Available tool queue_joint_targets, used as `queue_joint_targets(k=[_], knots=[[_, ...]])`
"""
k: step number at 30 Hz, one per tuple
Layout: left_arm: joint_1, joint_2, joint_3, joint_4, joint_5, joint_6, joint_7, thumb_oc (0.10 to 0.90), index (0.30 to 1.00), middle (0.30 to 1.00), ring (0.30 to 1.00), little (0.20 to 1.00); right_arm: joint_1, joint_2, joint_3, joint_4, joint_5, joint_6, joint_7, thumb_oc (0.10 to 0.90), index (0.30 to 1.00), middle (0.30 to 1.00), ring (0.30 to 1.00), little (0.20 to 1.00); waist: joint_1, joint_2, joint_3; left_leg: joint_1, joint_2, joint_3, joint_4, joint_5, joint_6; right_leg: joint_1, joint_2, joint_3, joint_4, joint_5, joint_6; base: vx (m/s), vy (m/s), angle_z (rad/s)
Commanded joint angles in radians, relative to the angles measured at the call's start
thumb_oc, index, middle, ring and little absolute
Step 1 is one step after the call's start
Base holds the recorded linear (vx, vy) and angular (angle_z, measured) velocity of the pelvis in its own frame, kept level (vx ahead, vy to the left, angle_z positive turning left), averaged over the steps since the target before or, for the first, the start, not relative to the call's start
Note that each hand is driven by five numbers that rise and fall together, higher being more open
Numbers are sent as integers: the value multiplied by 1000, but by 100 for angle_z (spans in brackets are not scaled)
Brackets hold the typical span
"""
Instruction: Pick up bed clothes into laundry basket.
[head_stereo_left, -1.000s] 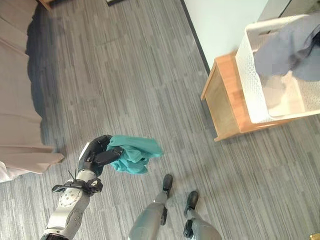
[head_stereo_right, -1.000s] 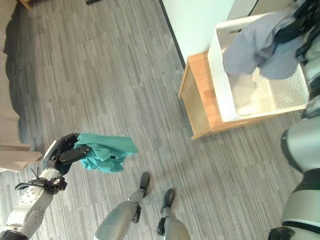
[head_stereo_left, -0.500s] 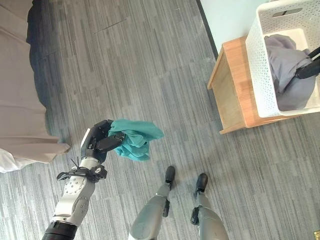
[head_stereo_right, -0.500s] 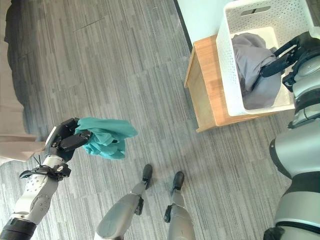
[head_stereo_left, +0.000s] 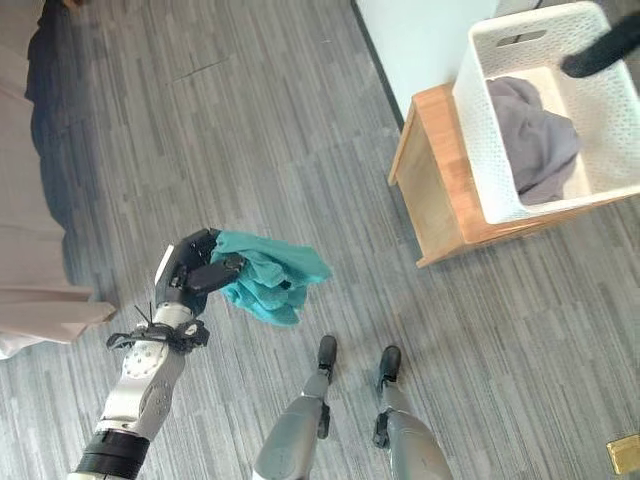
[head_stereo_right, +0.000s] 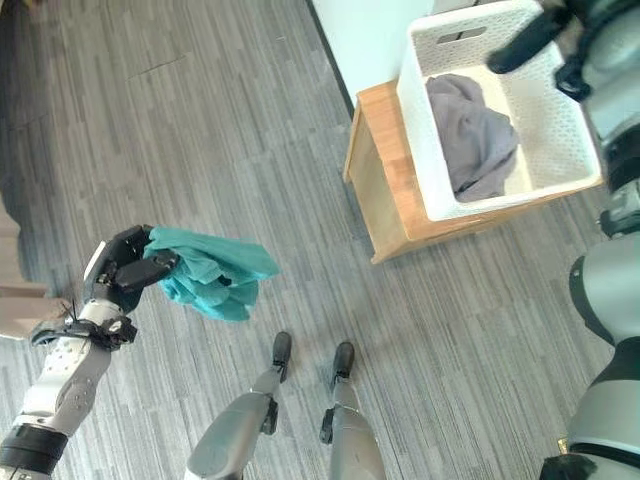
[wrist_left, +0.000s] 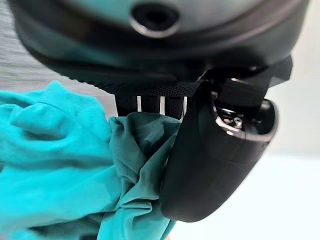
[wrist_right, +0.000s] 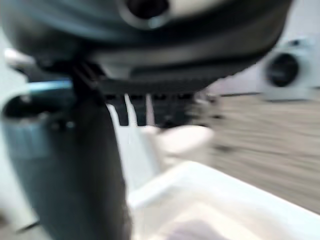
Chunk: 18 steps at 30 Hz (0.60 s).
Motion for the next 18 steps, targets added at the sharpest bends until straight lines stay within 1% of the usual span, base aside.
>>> queue_joint_targets(k=[1, 2, 3, 4, 5, 6, 7, 8, 9, 10, 11, 12, 13, 14, 15, 16, 17, 18], knots=[[-121, 97, 85, -112, 28, -156, 27, 400, 300, 300, 300, 300, 65, -28, -44, -116, 44, -64, -64, 800, 900, 900, 900, 900, -22, -83, -96, 52, 40, 59, -2, -68, -89, 84, -61, 41, 6, -109, 68, 17, 30, -10], [-197, 132, 80, -75, 31, -162, 36, 400, 300, 300, 300, 300, 221, -69, -138, -247, 107, -98, -44, 800, 900, 900, 900, 900, -56, -67, -116, 81, 44, 69, -2, -79, -84, 105, -63, 44, 13, -117, 70, 27, 21, -20], [-207, 145, 62, -70, 30, -164, 36, 400, 300, 300, 300, 300, 272, -78, -188, -266, 101, -94, -43, 800, 900, 900, 900, 900, -46, -80, -116, 85, 44, 68, -2, -80, -84, 110, -63, 43, 13, -118, 71, 67, 33, -17], [-262, 172, 59, -41, 41, -165, 42, 400, 300, 300, 300, 300, 501, -96, -348, -358, 142, -117, -27, 800, 900, 900, 900, 900, -79, -65, -135, 115, 46, 76, -2, -90, -80, 127, -67, 48, 30, -129, 73, 39, 26, -19], [-280, 189, 57, -35, 48, -166, 47, 400, 300, 300, 300, 300, 636, -84, -458, -400, 150, -130, -33, 800, 900, 900, 900, 900, -88, -61, -139, 129, 48, 81, -2, -95, -77, 128, -72, 38, 52, -137, 80, 35, 47, -5], [-301, 227, 64, -29, 63, -166, 53, 400, 300, 300, 300, 300, 814, -50, -591, -468, 167, -144, -14, 800, 900, 900, 900, 900, -95, -63, -139, 153, 55, 96, -2, -110, -71, 126, -77, 31, 103, -155, 88, -18, 35, -7], [-308, 232, 52, -30, 63, -166, 54, 400, 300, 300, 300, 300, 845, -48, -622, -481, 164, -141, -13, 800, 900, 900, 900, 900, -86, -70, -141, 151, 55, 97, -2, -106, -71, 122, -77, 32, 105, -153, 87, -55, 82, -14], [-354, 317, 53, 12, 93, -164, 51, 400, 300, 300, 300, 300, 1086, 31, -807, -584, 206, -163, 25, 800, 900, 900, 900, 900, -94, -57, -127, 222, 88, 164, -2, -135, -58, 48, -97, -38, 351, -178, 131, -66, 62, -38], [-361, 319, 46, 13, 92, -164, 51, 400, 300, 300, 300, 300, 1100, 33, -822, -591, 205, -160, 26, 800, 900, 900, 900, 900, -88, -60, -128, 218, 88, 167, -2, -132, -57, 42, -98, -36, 355, -176, 130, -49, 74, -61], [-369, 353, 57, 39, 106, -163, 54, 400, 300, 300, 300, 300, 1155, 84, -848, -617, 229, -172, 33, 800, 900, 900, 900, 900, -80, -60, -122, 244, 107, 212, -2, -144, -64, 27, -140, -146, 396, -170, 138, -20, -53, -125], [-375, 376, 63, 65, 108, -158, 46, 400, 300, 300, 300, 300, 1239, 130, -891, -643, 246, -171, 48, 800, 900, 900, 900, 900, -93, -68, -129, 251, 119, 232, -2, -140, -73, 34, -151, -187, 374, -173, 133, 13, -162, -135], [-395, 386, 65, 103, 83, -163, 37, 400, 300, 300, 300, 300, 1342, 202, -918, -662, 320, -192, 74, 800, 900, 900, 900, 900, -121, -79, -141, 263, 127, 243, 28, -148, -86, 71, -123, -162, 303, -204, 119, 31, -188, -130], [-393, 390, 57, 115, 76, -165, 22, 400, 300, 300, 300, 300, 1389, 227, -935, -667, 335, -185, 92, 800, 900, 900, 900, 900, -117, -89, -153, 263, 133, 243, 57, -153, -92, 94, -114, -150, 268, -204, 106, 116, -229, -42], [-377, 396, 77, 134, 54, -163, 11, 400, 300, 300, 300, 300, 1444, 282, -949, -695, 426, -198, 130, 800, 900, 900, 900, 900, -105, -106, -172, 240, 145, 236, 177, -153, -104, 119, -98, -135, 231, -203, 78, 157, -223, -21], [-385, 424, 85, 152, 59, -162, 12, 400, 300, 300, 300, 300, 1510, 324, -958, -710, 473, -205, 136, 800, 900, 900, 900, 900, -111, -120, -174, 200, 163, 237, 304, -145, -112, 139, -85, -130, 215, -209, 52, 187, -257, -48], [-393, 441, 83, 167, 54, -156, 4, 400, 300, 300, 300, 300, 1561, 342, -988, -720, 467, -202, 149, 800, 900, 900, 900, 900, -111, -125, -174, 173, 168, 220, 366, -128, -117, 167, -69, -127, 201, -219, 35, 163, -185, -73], [-407, 472, 78, 201, 56, -151, 5, 400, 300, 300, 300, 300, 1590, 351, -998, -736, 459, -202, 153, 800, 900, 900, 900, 900, -105, -128, -168, 149, 154, 164, 424, -100, -120, 198, -57, -112, 186, -229, 22, 150, -88, -74], [-440, 498, 52, 245, 55, -149, 11, 400, 300, 300, 300, 300, 1603, 355, -998, -721, 443, -209, 128, 800, 900, 900, 900, 900, -101, -131, -163, 110, 129, 104, 438, -99, -113, 214, -56, -86, 176, -235, 17, 137, -47, -36]])
